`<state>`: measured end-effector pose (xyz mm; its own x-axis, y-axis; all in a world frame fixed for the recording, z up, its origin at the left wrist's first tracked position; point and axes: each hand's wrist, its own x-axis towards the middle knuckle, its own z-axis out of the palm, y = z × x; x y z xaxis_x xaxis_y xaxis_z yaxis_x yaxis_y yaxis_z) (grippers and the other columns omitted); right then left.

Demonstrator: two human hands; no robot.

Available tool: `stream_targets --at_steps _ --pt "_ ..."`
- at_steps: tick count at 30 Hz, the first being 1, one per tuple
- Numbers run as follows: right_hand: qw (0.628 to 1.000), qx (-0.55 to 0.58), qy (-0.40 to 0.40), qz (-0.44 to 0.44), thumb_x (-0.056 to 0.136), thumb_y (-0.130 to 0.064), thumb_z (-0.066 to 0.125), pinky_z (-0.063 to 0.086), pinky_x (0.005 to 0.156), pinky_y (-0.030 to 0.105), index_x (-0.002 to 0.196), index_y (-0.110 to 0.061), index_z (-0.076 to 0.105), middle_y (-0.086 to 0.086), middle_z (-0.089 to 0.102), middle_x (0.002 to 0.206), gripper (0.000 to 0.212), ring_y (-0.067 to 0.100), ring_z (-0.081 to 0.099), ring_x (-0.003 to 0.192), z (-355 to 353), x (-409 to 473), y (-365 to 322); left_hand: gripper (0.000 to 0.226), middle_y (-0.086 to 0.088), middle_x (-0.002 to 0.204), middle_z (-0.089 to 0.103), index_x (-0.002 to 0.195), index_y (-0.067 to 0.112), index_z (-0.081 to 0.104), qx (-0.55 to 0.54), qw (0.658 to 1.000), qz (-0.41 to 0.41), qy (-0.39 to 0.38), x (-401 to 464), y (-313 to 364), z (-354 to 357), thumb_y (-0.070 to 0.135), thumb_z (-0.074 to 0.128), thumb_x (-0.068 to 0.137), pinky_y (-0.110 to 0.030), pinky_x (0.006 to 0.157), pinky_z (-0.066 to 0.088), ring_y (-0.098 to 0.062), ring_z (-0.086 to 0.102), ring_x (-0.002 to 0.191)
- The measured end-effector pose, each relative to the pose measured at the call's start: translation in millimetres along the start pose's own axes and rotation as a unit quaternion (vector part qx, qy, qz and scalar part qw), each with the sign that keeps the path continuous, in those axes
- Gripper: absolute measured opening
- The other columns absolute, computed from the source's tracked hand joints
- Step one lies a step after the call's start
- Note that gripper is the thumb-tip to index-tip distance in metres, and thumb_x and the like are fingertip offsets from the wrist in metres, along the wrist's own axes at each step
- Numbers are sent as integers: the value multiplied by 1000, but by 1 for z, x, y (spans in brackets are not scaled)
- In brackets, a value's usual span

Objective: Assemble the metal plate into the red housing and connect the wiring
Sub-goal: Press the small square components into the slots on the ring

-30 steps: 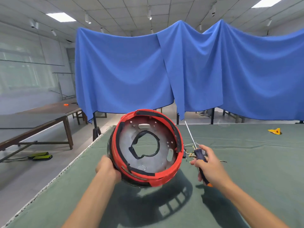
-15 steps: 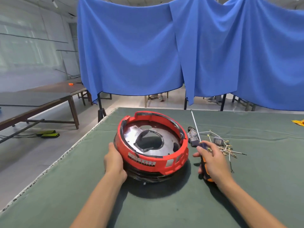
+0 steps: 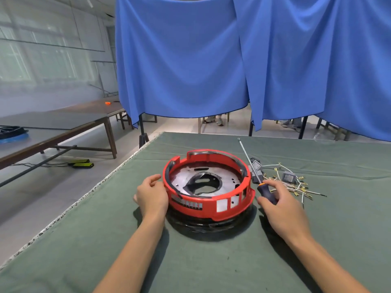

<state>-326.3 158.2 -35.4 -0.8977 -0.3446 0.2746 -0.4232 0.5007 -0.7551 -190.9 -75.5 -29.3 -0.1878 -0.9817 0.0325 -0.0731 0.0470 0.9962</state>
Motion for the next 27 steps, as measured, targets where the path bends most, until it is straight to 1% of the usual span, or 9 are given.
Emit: stream_targets --at_steps 2,4,6,10,12,15,20,22,27 --pt "1000 8 -4 11 81 -27 62 44 70 35 111 -40 51 -4 64 85 34 27 59 81 -1 -2 0 26 -4 97 67 82 26 64 -18 998 48 22 -9 7 -3 6 48 84 -48 94 47 -31 54 109" --pt "1000 3 -5 12 81 -24 61 46 70 35 109 -38 51 -2 65 87 33 27 60 82 -1 -3 1 29 4 91 64 77 29 61 -16 993 119 23 -20 12 -2 3 50 84 -38 90 45 -24 51 108" --pt "1000 -12 -8 5 81 -22 61 46 73 35 109 -36 53 -3 64 92 32 26 59 87 0 -4 0 30 8 86 59 77 27 61 34 970 241 23 -35 17 -1 0 50 83 -27 83 37 -18 46 100" --pt "999 -26 -39 -6 82 -19 61 48 80 36 112 -31 59 -4 63 96 33 25 57 96 2 -5 -1 14 4 82 62 78 15 66 112 885 439 -105 -58 24 2 21 54 83 -28 79 40 -15 51 85" --pt "999 -23 -45 -3 82 -21 62 48 83 37 113 -30 60 -3 63 99 32 24 57 98 2 -3 0 26 4 81 63 78 15 68 193 826 504 -162 -66 24 7 37 55 85 -31 75 43 -16 55 81" --pt "999 -15 -44 0 83 -32 62 48 82 35 105 -34 62 -5 63 100 22 20 58 98 2 0 0 41 8 71 63 72 20 70 291 766 549 -167 -70 23 11 54 50 83 -33 61 47 -16 59 69" --pt "999 -40 -17 1 87 -38 54 47 76 34 81 -32 63 -4 61 100 13 18 57 92 4 19 -6 46 9 57 62 65 22 70 295 755 568 -144 -63 23 13 57 46 84 -28 50 45 -12 58 54" --pt "999 -43 0 5 86 -29 56 46 76 33 89 -27 62 -2 60 104 8 18 57 93 6 30 -5 45 9 56 62 64 22 69 292 754 571 -141 -62 22 16 55 47 84 -27 48 45 -12 58 52" --pt "997 -64 33 11 86 -20 57 42 85 36 122 -19 52 3 50 129 36 24 54 109 17 54 2 42 9 59 66 65 20 71 264 771 561 -149 -55 18 21 51 51 86 -31 52 47 -12 60 55"
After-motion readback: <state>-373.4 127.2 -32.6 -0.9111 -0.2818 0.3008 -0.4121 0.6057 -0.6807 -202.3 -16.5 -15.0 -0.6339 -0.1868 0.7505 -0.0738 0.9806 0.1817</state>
